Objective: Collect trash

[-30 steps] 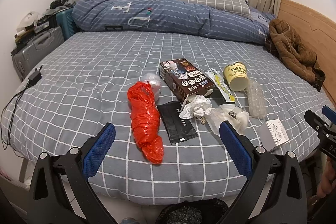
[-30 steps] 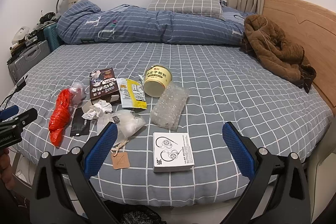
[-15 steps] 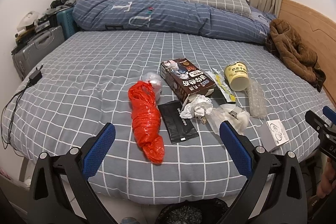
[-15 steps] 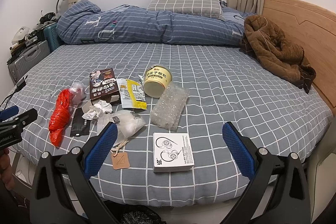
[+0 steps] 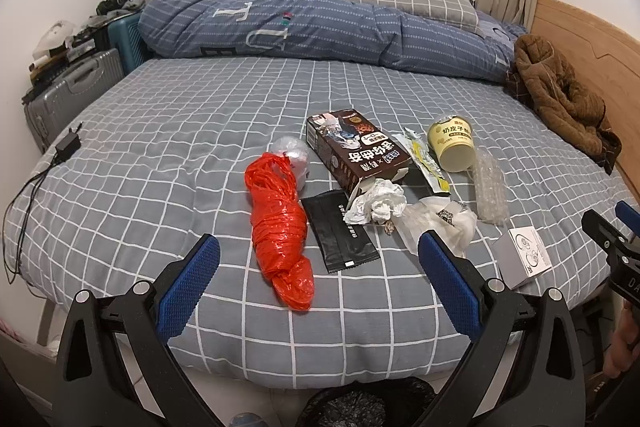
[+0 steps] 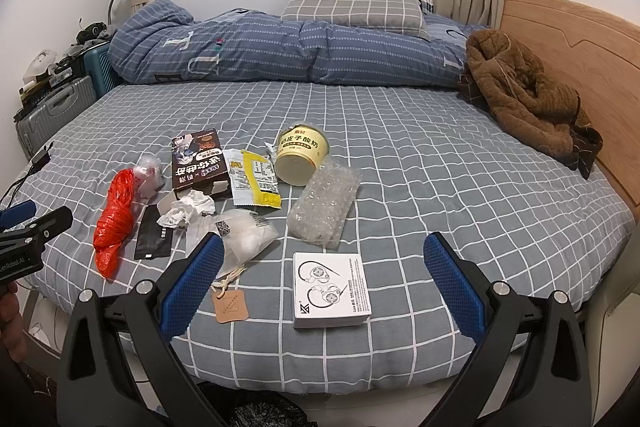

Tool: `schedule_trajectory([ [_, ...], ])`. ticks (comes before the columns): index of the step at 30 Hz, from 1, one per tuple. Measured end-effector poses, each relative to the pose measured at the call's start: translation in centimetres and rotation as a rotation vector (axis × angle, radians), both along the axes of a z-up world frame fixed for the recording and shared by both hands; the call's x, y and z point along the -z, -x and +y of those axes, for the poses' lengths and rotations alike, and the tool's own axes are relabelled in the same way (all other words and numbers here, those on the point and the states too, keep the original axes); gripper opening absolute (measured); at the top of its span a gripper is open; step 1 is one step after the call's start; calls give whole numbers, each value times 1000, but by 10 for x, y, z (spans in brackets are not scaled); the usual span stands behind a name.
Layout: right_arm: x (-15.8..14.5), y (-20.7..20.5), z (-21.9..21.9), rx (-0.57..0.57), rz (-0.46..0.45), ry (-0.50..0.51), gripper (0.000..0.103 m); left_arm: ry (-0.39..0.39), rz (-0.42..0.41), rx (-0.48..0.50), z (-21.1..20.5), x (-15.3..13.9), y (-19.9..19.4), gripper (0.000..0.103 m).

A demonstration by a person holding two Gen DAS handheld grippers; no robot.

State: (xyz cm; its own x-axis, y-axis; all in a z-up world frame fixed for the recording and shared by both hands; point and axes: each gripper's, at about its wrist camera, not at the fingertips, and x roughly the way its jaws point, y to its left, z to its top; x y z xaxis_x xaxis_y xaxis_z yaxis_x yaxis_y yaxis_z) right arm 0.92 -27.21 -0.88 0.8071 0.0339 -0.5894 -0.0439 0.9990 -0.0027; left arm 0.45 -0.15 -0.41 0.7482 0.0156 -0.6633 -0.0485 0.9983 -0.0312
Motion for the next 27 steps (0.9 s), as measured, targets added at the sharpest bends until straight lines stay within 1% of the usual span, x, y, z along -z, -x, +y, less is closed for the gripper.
schedule_trajectory([
  [21, 0, 0, 1, -2, 0, 0, 96, 2, 3, -2, 1, 0, 0, 97],
  [27, 0, 0, 1, -3, 0, 1, 96, 5, 15, -12, 4, 6, -3, 97],
])
